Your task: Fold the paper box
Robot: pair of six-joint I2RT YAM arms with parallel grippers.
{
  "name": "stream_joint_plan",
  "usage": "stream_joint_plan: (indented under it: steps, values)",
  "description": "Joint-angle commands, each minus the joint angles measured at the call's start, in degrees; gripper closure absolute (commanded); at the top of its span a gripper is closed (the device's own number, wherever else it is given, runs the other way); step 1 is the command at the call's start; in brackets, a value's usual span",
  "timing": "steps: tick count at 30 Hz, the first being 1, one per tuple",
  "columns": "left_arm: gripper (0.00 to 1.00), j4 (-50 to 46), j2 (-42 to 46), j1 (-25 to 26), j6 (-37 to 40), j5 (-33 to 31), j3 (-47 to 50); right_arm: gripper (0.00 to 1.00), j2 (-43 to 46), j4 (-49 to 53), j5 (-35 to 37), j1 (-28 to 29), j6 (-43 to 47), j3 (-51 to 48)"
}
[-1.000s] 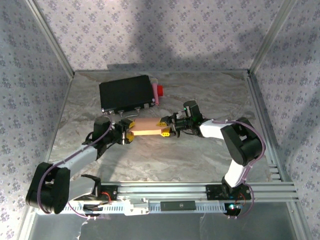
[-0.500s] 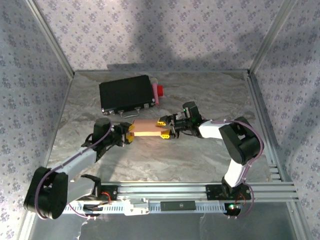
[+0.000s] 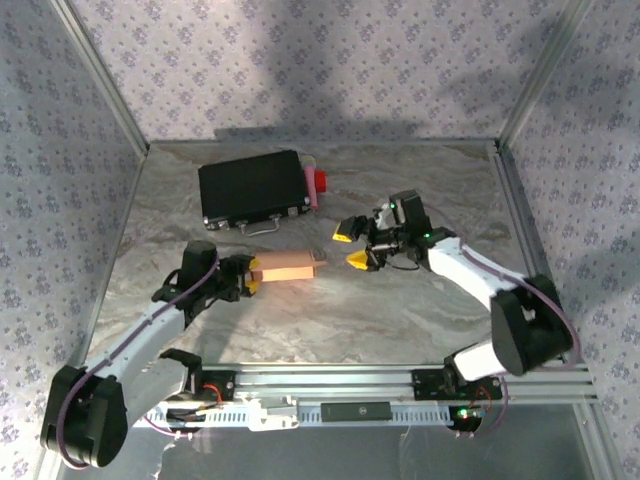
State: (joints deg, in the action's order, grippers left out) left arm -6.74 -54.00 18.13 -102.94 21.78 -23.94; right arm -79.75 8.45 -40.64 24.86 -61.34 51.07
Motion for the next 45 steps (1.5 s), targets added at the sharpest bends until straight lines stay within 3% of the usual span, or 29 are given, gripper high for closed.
stream_joint_plan:
  steps: [1,3,5,8,11,18,23,37,45]
  values:
    - [0.53,-9.6,2.1,0.1,-2.6,-2.7,-3.1,0.23,9.0,17.0,21.8,5.7,24.3,3.6]
    - [0.53,-12.3,2.2,0.0,-3.1,-3.4,-4.2,0.27,13.8,13.8,33.6,12.6,32.3,1.1]
    - [0.53,-13.7,1.2,-0.4,-3.2,-3.1,-5.2,0.34,17.0,8.7,40.8,19.1,41.2,-1.8]
    - [0.53,-15.5,-1.4,-0.9,-2.4,-2.0,-6.7,0.38,17.5,6.4,43.6,25.1,53.9,-2.6]
    - [0.54,-15.7,-3.4,-1.7,-2.0,-0.9,-7.3,0.37,13.7,10.4,47.3,28.8,63.1,0.6]
    - [0.55,-18.0,-3.8,-3.7,-1.5,-0.5,-8.7,0.32,0.7,15.4,57.6,35.0,75.8,7.9]
    - [0.54,-19.6,-4.8,-5.2,-0.6,0.4,-9.5,0.33,-3.6,14.1,54.1,32.7,77.6,11.4]
    - [0.54,-19.7,-9.2,-7.3,0.8,1.6,-11.6,0.53,-11.9,17.5,45.9,29.5,78.3,20.2]
    - [0.54,-18.6,-11.4,-7.8,1.2,2.3,-12.2,0.74,-14.9,19.7,44.0,28.8,77.6,23.3]
